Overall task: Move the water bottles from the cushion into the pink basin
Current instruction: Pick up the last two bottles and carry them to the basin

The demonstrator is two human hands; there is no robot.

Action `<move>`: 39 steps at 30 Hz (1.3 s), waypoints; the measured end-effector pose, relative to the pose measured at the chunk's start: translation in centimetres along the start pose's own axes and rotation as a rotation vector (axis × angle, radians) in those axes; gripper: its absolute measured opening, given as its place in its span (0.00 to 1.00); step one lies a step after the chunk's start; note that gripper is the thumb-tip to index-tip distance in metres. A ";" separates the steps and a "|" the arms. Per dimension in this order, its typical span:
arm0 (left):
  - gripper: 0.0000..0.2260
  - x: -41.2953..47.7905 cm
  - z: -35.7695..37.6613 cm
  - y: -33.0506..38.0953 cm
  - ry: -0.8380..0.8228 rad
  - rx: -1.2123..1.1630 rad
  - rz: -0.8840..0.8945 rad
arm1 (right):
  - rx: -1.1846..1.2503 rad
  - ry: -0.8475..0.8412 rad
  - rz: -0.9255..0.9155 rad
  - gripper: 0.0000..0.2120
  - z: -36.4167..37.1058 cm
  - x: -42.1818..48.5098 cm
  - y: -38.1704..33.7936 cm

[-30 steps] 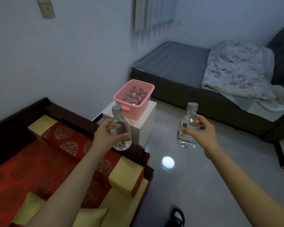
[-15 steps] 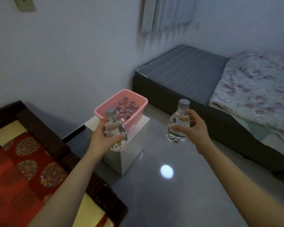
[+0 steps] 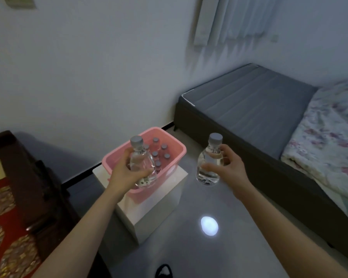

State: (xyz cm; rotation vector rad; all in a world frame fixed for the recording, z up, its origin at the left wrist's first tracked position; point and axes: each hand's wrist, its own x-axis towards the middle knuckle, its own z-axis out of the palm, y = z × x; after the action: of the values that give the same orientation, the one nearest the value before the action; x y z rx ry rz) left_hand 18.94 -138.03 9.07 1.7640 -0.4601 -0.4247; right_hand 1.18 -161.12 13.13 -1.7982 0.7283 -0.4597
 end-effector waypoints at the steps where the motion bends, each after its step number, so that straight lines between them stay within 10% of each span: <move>1: 0.29 1.5 0.4 -0.1 0.025 -0.004 -0.015 | -0.013 -0.038 -0.015 0.26 0.1 1.9 -0.2; 21: 0.05 14.5 4.1 -3.3 0.588 0.064 -0.167 | -0.145 -0.709 -0.140 0.25 10.0 26.4 2.5; 39: 0.16 10.1 4.0 -8.2 0.688 0.292 -0.484 | -0.454 -1.155 -0.354 0.21 24.2 28.0 13.5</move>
State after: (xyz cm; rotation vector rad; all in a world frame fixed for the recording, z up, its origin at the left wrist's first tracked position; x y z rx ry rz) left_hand 26.21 -144.79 -0.27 2.1641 0.4215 -0.0571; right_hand 33.50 -165.99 -8.81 -2.2060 -0.3303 0.5759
